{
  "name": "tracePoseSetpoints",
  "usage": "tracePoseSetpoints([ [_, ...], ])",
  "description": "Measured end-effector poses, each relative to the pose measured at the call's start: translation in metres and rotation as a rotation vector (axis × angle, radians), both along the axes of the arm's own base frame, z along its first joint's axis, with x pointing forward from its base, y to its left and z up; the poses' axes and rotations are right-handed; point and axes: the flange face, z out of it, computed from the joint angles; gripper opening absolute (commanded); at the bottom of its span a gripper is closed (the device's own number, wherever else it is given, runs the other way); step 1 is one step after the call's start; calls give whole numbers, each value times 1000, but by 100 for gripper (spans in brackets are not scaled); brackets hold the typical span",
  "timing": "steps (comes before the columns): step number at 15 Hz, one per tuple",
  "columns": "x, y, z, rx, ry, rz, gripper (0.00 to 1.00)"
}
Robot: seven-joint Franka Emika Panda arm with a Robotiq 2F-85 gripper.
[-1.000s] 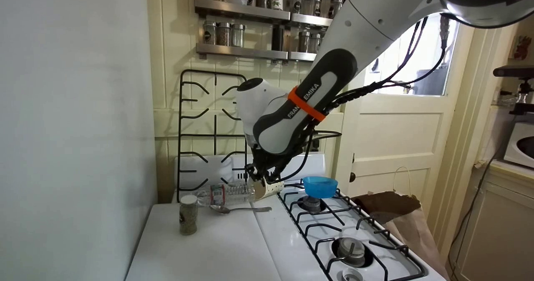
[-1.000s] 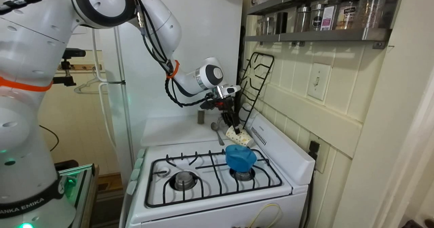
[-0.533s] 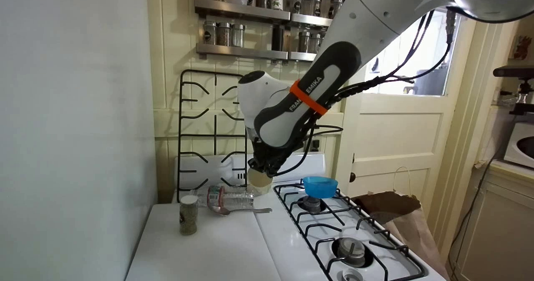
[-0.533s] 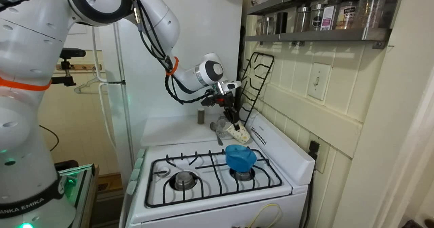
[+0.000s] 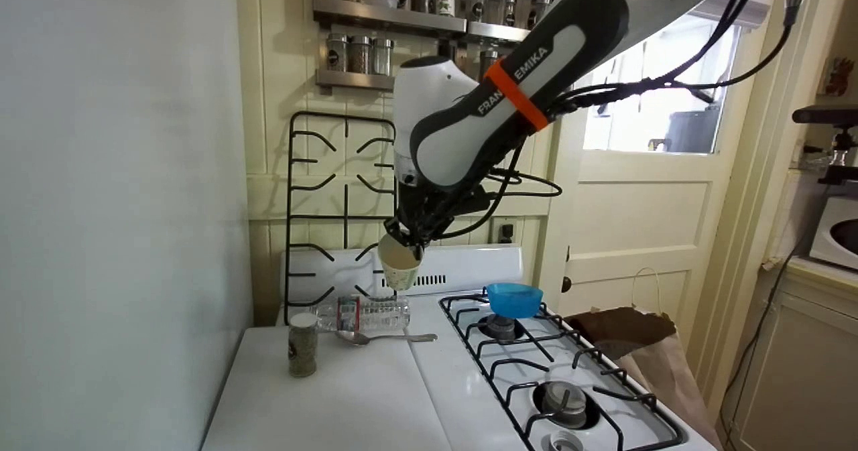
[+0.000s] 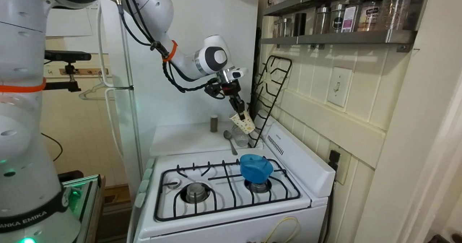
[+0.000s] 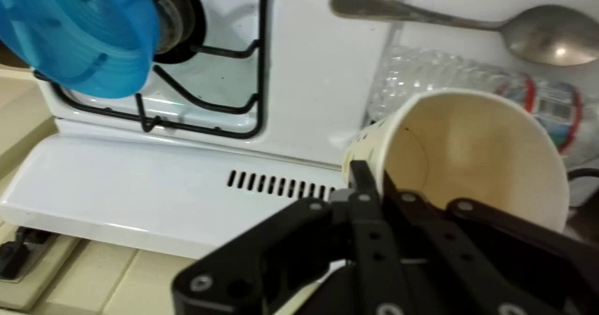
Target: Pick up the cup and put it upright
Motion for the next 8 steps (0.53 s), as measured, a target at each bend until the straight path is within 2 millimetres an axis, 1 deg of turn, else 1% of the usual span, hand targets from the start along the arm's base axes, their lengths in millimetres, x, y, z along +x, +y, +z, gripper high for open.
tracePoseSetpoints([
  [2, -18, 17, 11, 64, -10, 87, 1],
  [4, -37, 42, 16, 120, -7, 181, 1],
  [6, -56, 68, 18, 183, 14, 273, 1],
  [8, -73, 87, 16, 250, 50, 356, 1],
])
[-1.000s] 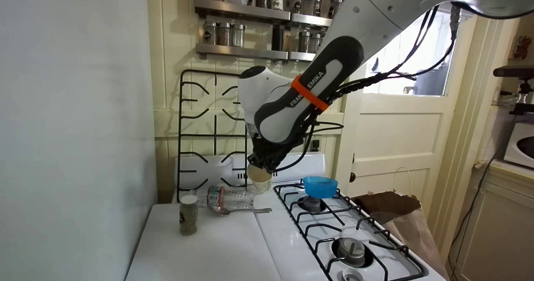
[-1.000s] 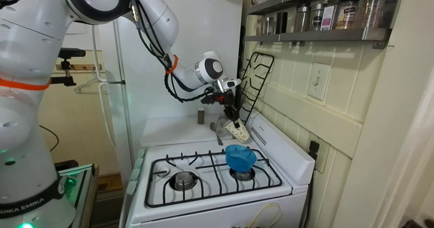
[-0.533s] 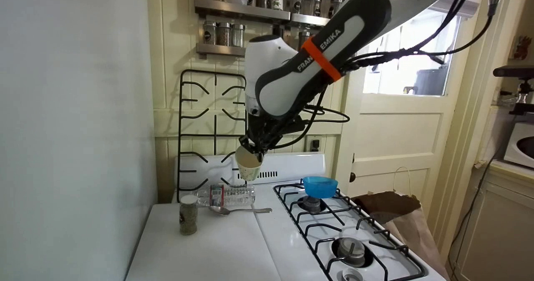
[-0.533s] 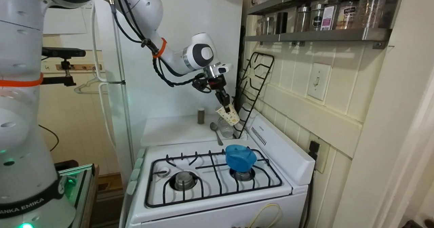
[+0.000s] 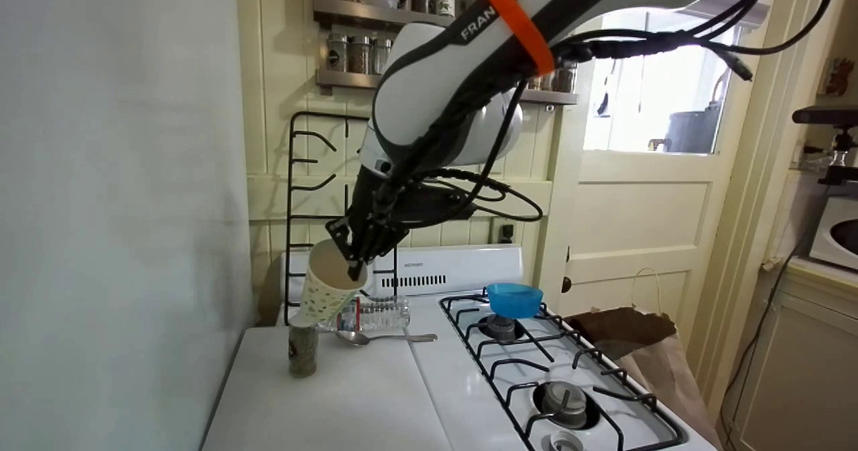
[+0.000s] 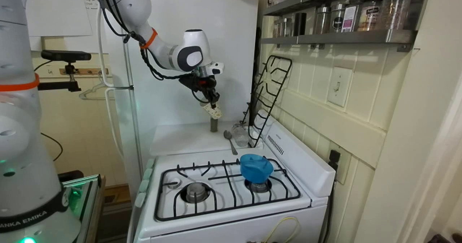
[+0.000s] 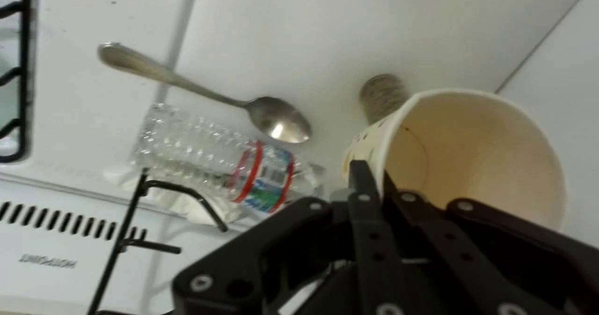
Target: Pick up the cup and put it upright
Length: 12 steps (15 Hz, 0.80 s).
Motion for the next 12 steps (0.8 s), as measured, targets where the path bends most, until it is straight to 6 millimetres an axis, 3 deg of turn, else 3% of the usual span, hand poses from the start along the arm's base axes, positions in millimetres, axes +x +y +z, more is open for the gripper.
tracePoseSetpoints([
  [5, -31, 37, -6, 153, 108, 200, 1],
  [8, -41, 35, -9, 204, 207, 305, 2],
  [12, -38, 29, -9, 200, 227, 311, 1],
])
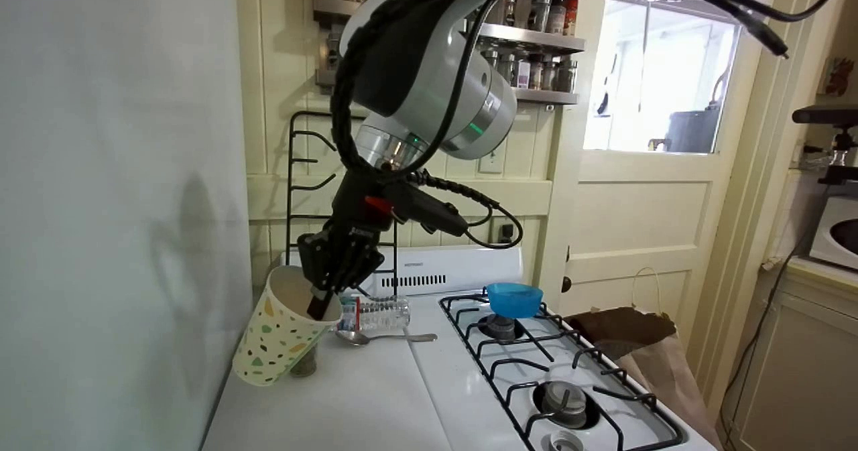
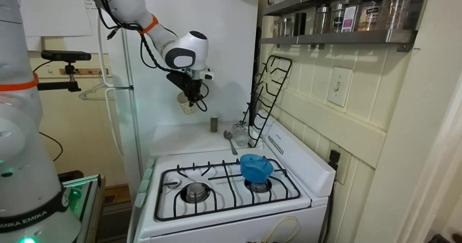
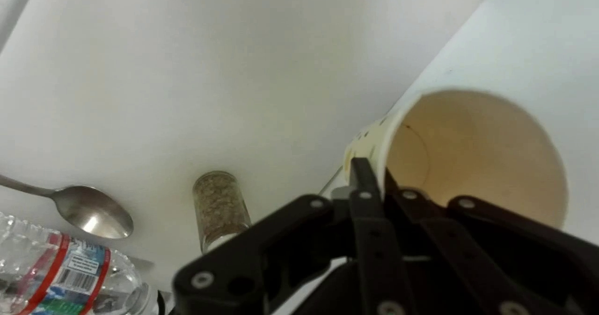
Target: Pick up the cup and put it upright
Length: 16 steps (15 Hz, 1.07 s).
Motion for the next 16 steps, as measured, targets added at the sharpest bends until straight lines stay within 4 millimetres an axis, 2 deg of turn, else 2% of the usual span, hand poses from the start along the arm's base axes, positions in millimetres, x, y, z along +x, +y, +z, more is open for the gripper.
tracePoseSetpoints([
  [6, -13, -25, -34, -190, 202, -96, 1],
  [16, -16, -28, -51, -289, 273, -332, 1],
])
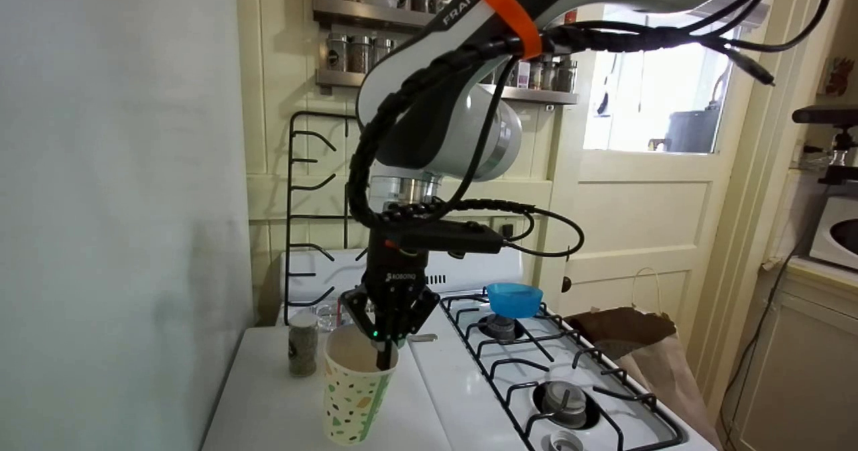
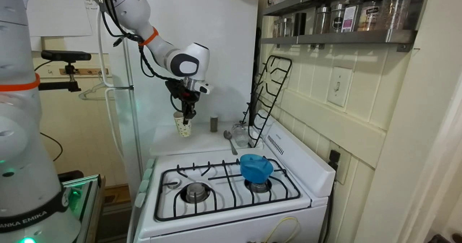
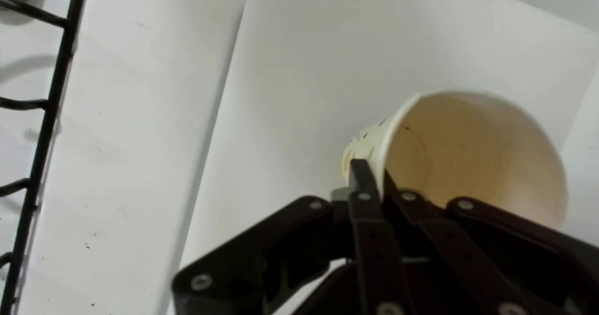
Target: Pick up the cup and put it upright
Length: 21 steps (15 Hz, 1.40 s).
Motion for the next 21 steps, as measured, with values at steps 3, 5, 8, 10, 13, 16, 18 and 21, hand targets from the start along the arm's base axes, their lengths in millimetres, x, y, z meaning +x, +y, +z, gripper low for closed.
tracePoseSetpoints([
  [3, 0, -7, -7, -17, 25, -54, 29],
  [5, 2, -10, -13, -24, 38, -78, 41],
  [8, 3, -13, -17, -30, 49, -105, 66],
  [10, 4, -15, -17, -32, 51, -120, 79],
  [13, 4, -16, -11, -27, 39, -130, 100],
  [16, -1, -21, 16, -4, -62, -153, 100],
  [18, -10, -29, 39, 8, -168, -170, 100],
  [21, -24, -43, 68, 12, -332, -200, 100],
])
